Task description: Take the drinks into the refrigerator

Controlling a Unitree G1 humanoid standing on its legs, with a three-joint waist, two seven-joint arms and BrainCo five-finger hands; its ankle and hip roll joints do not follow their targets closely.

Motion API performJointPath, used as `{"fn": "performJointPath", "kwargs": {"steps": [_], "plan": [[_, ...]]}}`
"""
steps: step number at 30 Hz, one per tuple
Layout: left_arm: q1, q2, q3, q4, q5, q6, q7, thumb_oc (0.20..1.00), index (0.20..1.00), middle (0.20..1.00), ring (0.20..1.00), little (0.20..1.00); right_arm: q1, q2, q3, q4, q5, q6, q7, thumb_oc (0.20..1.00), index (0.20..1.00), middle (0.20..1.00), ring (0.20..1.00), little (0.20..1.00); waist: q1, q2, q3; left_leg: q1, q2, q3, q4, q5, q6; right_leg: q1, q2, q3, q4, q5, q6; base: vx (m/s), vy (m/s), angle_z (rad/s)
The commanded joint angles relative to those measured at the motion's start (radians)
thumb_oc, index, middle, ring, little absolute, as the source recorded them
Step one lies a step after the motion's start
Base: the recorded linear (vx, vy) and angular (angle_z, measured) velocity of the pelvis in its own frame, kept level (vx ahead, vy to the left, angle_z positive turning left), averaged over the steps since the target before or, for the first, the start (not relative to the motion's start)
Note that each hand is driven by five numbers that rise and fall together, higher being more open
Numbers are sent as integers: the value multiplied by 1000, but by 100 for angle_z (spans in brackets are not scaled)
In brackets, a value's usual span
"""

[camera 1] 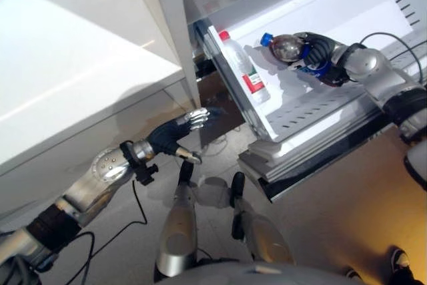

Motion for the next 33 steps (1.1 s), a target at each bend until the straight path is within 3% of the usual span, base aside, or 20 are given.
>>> {"fn": "performJointPath", "kwargs": {"steps": [1, 10, 12, 33], "plan": [[41, -6, 37, -115, 15, -49, -1, 1000, 1000, 1000, 1000, 1000, -165, -15, -41, 50, 2, -29, -39, 200, 200, 200, 200, 200, 7, -14, -9, -6, -25, -15, 7, -7, 59, -93, -27, -12, 166, -39, 51, 0, 0, 0], [39, 3, 37, -121, 16, -47, -1, 1000, 1000, 1000, 1000, 1000, -178, -10, -29, 54, -4, -28, -38, 200, 200, 200, 200, 200, 5, -19, -9, -8, -24, -14, 7, -7, 59, -98, -25, -10, 166, -37, 50, 0, 0, 0], [40, 3, 37, -121, 16, -48, 0, 1000, 1000, 1000, 1000, 1000, -181, -7, -28, 60, -7, -28, -41, 1000, 1000, 1000, 1000, 1000, 5, -20, -9, -9, -25, -13, 9, -7, 59, -99, -25, -9, 166, -36, 50, 0, 0, 0], [37, 12, 40, -127, 19, -45, 7, 1000, 1000, 1000, 1000, 1000, -185, 17, -33, 59, -21, -23, -51, 1000, 1000, 1000, 1000, 1000, 3, -22, -6, -12, -25, -10, 8, -5, 60, -108, -24, -10, 173, -34, 50, 0, 0, 0]]}}
